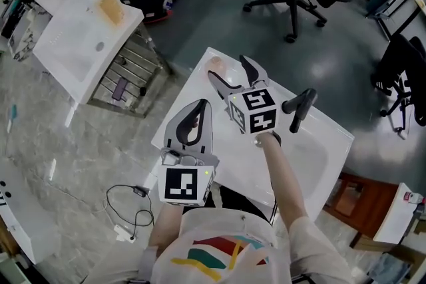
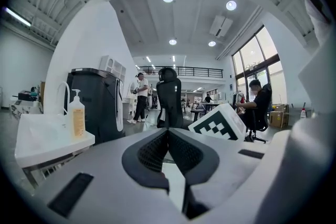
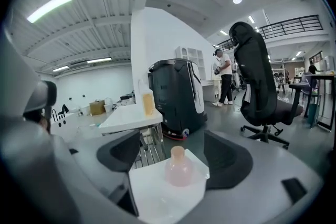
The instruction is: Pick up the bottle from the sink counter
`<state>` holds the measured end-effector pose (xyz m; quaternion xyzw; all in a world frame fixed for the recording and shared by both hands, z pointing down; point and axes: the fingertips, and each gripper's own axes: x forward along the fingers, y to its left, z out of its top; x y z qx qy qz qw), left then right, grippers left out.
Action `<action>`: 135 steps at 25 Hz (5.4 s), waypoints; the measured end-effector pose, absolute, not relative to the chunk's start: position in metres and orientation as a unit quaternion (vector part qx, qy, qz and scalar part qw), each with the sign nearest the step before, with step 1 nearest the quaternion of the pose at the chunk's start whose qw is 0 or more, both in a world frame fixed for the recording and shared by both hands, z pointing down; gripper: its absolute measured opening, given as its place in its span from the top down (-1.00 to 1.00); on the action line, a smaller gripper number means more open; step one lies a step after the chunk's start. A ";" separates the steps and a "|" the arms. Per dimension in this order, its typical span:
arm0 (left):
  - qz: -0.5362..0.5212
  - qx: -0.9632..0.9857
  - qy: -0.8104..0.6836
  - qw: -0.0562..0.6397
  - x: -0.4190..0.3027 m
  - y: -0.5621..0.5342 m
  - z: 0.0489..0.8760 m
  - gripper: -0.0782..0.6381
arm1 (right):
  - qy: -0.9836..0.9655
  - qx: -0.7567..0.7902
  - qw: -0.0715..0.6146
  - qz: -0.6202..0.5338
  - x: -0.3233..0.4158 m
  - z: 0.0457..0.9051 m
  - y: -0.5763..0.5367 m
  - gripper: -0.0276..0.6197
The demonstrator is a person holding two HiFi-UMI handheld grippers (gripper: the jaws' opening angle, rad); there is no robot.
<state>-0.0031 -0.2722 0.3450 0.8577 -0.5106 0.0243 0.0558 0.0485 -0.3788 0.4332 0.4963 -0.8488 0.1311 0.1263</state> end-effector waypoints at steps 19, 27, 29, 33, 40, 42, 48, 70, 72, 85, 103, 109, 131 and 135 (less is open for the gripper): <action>0.052 0.837 -0.535 0.103 -0.027 -0.276 0.395 0.73 | -0.832 0.458 0.243 0.198 0.022 0.555 -0.432 -0.24; 0.057 0.835 -0.535 0.114 -0.034 -0.276 0.410 0.73 | -0.828 0.457 0.249 0.207 0.019 0.573 -0.436 -0.24; 0.059 0.835 -0.535 0.115 -0.034 -0.275 0.412 0.73 | -0.826 0.458 0.253 0.208 0.020 0.577 -0.436 -0.24; 0.059 0.835 -0.534 0.119 -0.034 -0.274 0.414 0.73 | -0.823 0.461 0.261 0.206 0.020 0.584 -0.436 -0.24; 0.060 0.834 -0.534 0.124 -0.035 -0.274 0.418 0.73 | -0.822 0.464 0.258 0.208 0.019 0.585 -0.438 -0.24; 0.059 0.834 -0.533 0.125 -0.035 -0.273 0.418 0.73 | -0.823 0.464 0.255 0.206 0.019 0.586 -0.438 -0.24; 0.059 0.834 -0.534 0.129 -0.034 -0.273 0.419 0.73 | -0.824 0.462 0.256 0.205 0.018 0.586 -0.439 -0.24; 0.052 0.834 -0.539 0.108 -0.039 -0.266 0.403 0.73 | -0.805 0.510 0.232 0.193 0.037 0.552 -0.439 -0.25; 0.048 0.836 -0.537 0.104 -0.036 -0.265 0.399 0.73 | -0.808 0.514 0.221 0.182 0.040 0.533 -0.436 -0.25; 0.015 0.859 -0.509 0.063 -0.010 -0.259 0.339 0.73 | -0.817 0.550 0.109 0.135 0.071 0.371 -0.370 -0.25; -0.022 0.901 -0.434 0.016 0.040 -0.237 0.267 0.73 | -0.775 0.629 0.043 0.031 0.128 0.248 -0.225 -0.25; -0.004 0.921 -0.390 -0.007 0.083 -0.219 0.258 0.73 | -0.736 0.676 0.051 0.006 0.159 0.242 -0.188 -0.25; -0.019 0.956 -0.292 -0.037 0.140 -0.161 0.256 0.73 | -0.630 0.775 0.047 -0.015 0.211 0.259 -0.093 -0.25; -0.018 0.956 -0.291 -0.040 0.143 -0.160 0.255 0.73 | -0.624 0.780 0.045 -0.011 0.216 0.263 -0.088 -0.25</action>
